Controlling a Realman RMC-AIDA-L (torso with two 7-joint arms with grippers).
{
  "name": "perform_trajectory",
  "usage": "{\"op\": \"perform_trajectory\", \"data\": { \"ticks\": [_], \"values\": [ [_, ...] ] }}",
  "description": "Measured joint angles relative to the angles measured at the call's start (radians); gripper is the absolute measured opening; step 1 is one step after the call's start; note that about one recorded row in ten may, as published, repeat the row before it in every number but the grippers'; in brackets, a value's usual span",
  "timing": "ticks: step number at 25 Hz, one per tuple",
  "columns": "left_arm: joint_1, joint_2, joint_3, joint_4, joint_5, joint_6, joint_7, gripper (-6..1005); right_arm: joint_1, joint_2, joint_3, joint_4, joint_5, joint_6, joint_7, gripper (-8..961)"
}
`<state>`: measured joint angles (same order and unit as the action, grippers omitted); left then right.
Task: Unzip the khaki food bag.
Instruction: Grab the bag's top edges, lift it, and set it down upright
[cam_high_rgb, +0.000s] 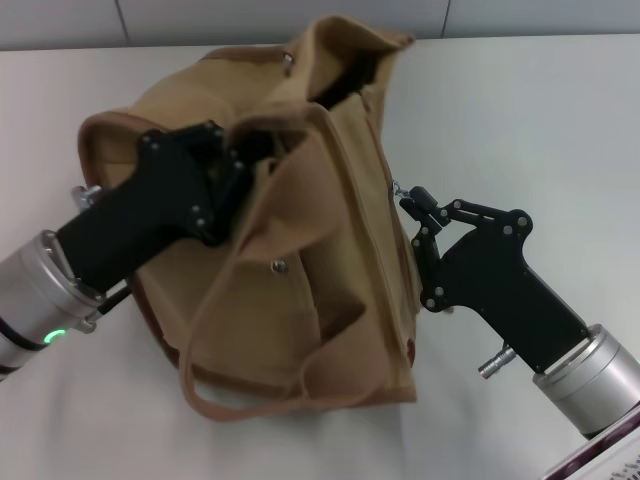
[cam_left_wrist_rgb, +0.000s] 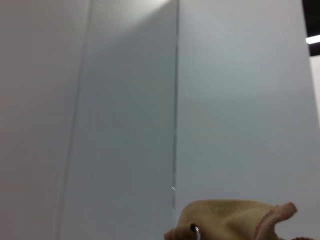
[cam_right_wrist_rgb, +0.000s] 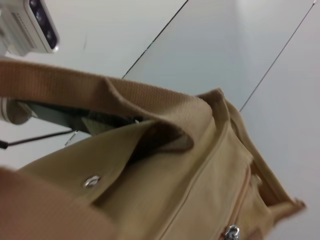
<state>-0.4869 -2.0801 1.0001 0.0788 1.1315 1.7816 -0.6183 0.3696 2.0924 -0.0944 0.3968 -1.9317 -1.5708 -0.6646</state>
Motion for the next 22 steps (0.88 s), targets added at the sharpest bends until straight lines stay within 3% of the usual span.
{"op": "perform_trajectory", "data": {
  "ticks": [11,22],
  "values": [
    [0.037,0.000,-0.008,-0.031,-0.139,0.023,0.000,117,-0.022,0.000,0.003,-0.006,0.007,-0.010,0.000,5],
    [0.065,0.000,-0.102,-0.057,-0.163,0.035,-0.026,121,-0.056,0.000,0.030,-0.025,0.007,-0.037,-0.015,7]
  ]
}}
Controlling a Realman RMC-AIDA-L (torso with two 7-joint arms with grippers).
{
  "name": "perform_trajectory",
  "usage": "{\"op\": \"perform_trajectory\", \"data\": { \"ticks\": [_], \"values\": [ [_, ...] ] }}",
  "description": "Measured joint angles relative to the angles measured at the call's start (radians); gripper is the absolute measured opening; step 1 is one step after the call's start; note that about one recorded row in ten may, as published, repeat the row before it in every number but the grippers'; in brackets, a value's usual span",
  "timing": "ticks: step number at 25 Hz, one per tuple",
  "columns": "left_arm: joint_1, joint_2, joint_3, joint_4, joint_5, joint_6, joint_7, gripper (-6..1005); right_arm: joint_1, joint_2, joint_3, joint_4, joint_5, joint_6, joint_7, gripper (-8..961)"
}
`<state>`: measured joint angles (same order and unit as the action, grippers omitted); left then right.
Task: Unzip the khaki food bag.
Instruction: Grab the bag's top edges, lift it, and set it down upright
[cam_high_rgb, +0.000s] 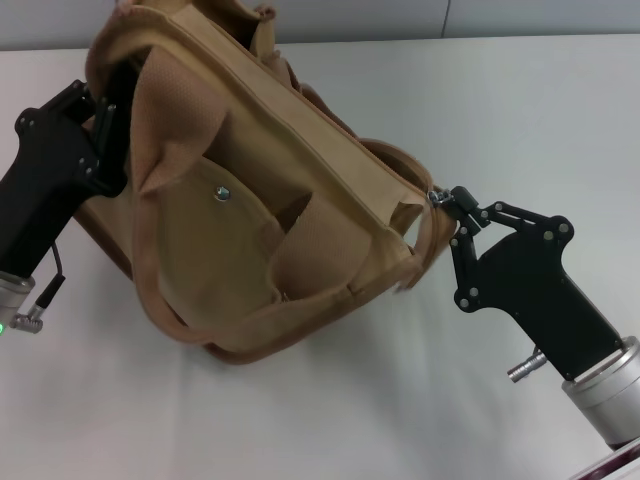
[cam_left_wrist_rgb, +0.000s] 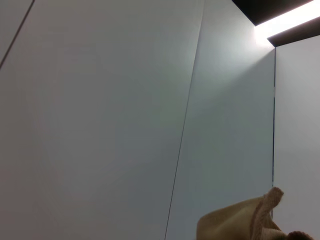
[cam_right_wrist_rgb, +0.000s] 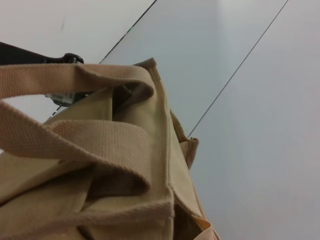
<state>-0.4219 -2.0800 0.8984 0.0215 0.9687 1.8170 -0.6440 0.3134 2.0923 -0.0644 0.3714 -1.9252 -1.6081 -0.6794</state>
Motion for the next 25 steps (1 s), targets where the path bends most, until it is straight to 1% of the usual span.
{"op": "perform_trajectory", "data": {
  "ticks": [5,9,12,13,14,15,17,18,19,20,21,23,25],
  "values": [
    [0.001,0.000,-0.001,-0.002,0.000,-0.004,0.000,123,-0.001,0.000,-0.004,-0.001,-0.005,-0.002,0.002,9],
    [0.002,0.000,-0.001,-0.008,0.000,-0.008,0.000,124,-0.007,0.000,0.009,-0.001,0.001,-0.021,0.053,10],
    [0.009,0.000,-0.008,-0.008,0.000,-0.009,0.000,125,-0.018,-0.005,0.025,-0.018,0.001,-0.038,0.123,11],
    [0.012,0.000,-0.015,-0.008,0.000,-0.011,0.000,126,-0.020,-0.009,0.029,-0.062,-0.002,-0.045,0.226,11],
    [0.012,0.000,-0.015,-0.008,0.000,-0.011,0.000,126,-0.015,-0.010,0.019,-0.101,-0.009,-0.045,0.315,36],
    [0.014,0.000,-0.018,-0.008,0.000,-0.012,0.000,127,-0.015,-0.010,0.019,-0.101,-0.009,-0.045,0.315,60],
    [0.016,0.001,-0.022,-0.008,0.000,-0.013,0.000,127,0.002,-0.011,-0.009,-0.204,-0.031,-0.042,0.504,109],
    [0.018,0.001,-0.024,-0.008,0.000,-0.013,0.000,128,0.022,-0.011,-0.052,-0.337,-0.069,-0.039,0.750,134],
    [0.018,0.001,-0.024,-0.008,0.000,-0.013,0.000,128,0.022,-0.011,-0.052,-0.337,-0.069,-0.039,0.750,158],
    [0.018,0.001,-0.024,-0.008,0.000,-0.014,0.000,128,0.028,-0.010,-0.065,-0.373,-0.079,-0.038,0.817,183],
    [0.019,0.001,-0.024,-0.008,0.000,-0.016,0.000,129,0.036,-0.010,-0.080,-0.416,-0.090,-0.035,0.904,230],
    [0.020,0.002,-0.024,-0.008,0.000,-0.023,0.000,129,0.046,-0.011,-0.101,-0.455,-0.097,-0.021,1.003,325],
    [0.021,0.002,-0.024,-0.008,0.000,-0.026,0.000,130,0.056,-0.010,-0.100,-0.455,-0.097,0.000,0.998,420]
  ]
}}
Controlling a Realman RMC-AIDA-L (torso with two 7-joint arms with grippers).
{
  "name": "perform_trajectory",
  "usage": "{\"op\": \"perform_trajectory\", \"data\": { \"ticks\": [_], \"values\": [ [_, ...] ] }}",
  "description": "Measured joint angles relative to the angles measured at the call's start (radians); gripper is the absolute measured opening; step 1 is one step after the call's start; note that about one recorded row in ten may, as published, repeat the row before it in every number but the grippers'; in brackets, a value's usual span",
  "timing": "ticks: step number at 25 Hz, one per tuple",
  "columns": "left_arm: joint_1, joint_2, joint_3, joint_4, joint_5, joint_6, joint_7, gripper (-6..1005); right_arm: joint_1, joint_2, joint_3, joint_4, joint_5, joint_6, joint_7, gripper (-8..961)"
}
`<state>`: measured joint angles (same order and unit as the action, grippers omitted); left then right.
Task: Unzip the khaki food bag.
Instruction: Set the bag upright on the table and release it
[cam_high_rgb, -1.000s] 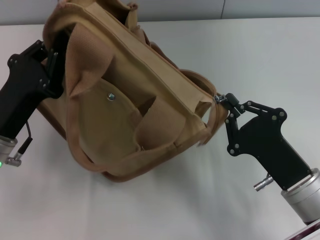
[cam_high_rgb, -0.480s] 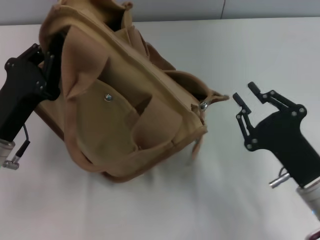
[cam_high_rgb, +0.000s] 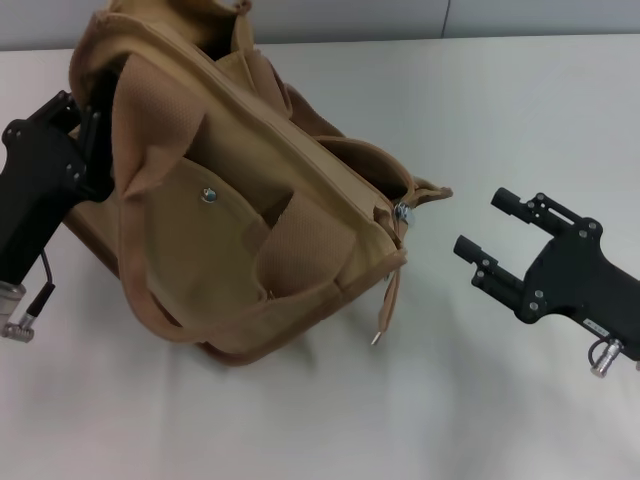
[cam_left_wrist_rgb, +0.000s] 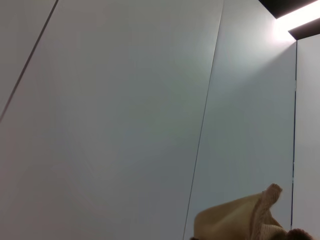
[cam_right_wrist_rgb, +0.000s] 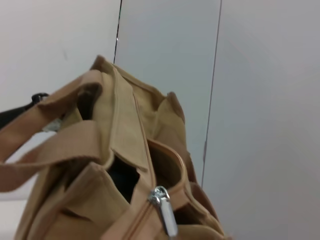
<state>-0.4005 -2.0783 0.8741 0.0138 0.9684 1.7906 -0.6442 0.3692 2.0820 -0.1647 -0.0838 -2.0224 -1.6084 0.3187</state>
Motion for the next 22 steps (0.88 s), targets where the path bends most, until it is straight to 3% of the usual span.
{"op": "perform_trajectory", "data": {
  "ticks": [3,8,17,22],
  "values": [
    [0.001,0.000,0.000,0.000,0.000,-0.002,0.000,131,0.032,0.004,0.000,0.020,0.002,0.060,-0.018,636],
    [0.003,0.000,0.000,0.000,0.001,-0.004,0.000,133,0.088,0.005,0.004,0.083,0.004,0.130,-0.065,593],
    [0.004,0.000,0.000,0.000,0.001,-0.006,-0.001,136,0.120,0.008,0.009,0.154,0.007,0.177,-0.164,375],
    [0.001,-0.001,0.000,0.000,0.004,-0.009,-0.004,138,0.131,0.009,0.070,0.182,0.009,0.178,-0.185,224]
  ]
}}
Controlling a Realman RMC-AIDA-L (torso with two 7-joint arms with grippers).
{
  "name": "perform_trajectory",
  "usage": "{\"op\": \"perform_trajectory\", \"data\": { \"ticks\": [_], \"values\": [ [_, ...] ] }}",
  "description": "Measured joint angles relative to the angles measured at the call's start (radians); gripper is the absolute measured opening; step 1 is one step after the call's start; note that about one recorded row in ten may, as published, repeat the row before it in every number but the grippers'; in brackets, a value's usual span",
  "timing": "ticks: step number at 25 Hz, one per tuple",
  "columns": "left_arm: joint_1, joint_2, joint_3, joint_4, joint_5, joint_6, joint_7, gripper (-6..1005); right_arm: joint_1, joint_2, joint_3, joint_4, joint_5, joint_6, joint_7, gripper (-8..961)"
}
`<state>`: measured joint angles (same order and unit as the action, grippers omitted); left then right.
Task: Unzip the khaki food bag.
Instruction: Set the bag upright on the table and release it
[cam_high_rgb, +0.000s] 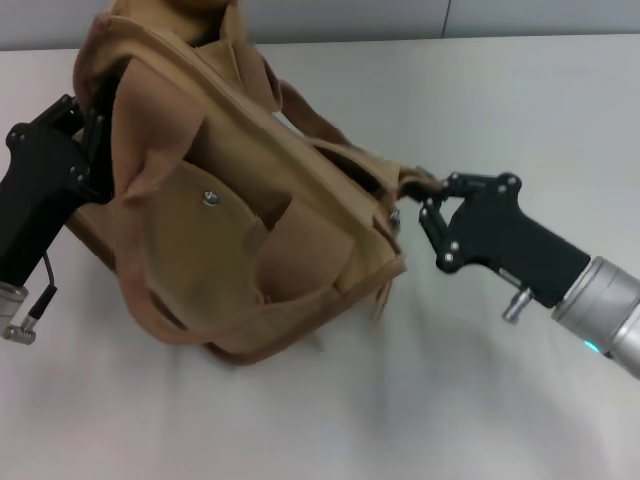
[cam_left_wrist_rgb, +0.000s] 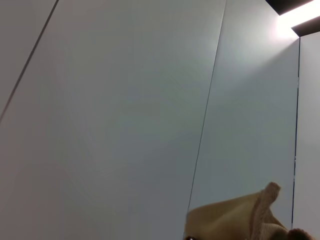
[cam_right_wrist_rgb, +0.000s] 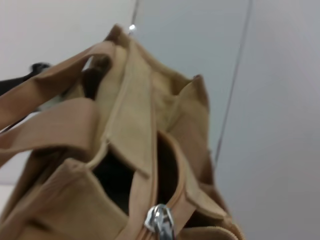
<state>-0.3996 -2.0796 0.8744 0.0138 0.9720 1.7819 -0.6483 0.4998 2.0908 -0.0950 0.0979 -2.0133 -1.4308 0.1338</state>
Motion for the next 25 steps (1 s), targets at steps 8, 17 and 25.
{"op": "perform_trajectory", "data": {
  "ticks": [8,17,25],
  "values": [
    [0.015,0.000,0.009,-0.007,0.008,-0.030,-0.017,141,0.072,-0.001,0.194,0.049,0.001,-0.032,0.063,32],
    [0.039,0.000,0.031,-0.038,0.010,-0.082,-0.022,144,0.228,-0.007,0.285,-0.045,0.001,0.058,0.438,58],
    [0.000,0.000,0.151,-0.042,0.010,-0.192,-0.040,147,0.252,-0.008,0.319,-0.063,0.002,0.084,0.490,92]
  ]
}}
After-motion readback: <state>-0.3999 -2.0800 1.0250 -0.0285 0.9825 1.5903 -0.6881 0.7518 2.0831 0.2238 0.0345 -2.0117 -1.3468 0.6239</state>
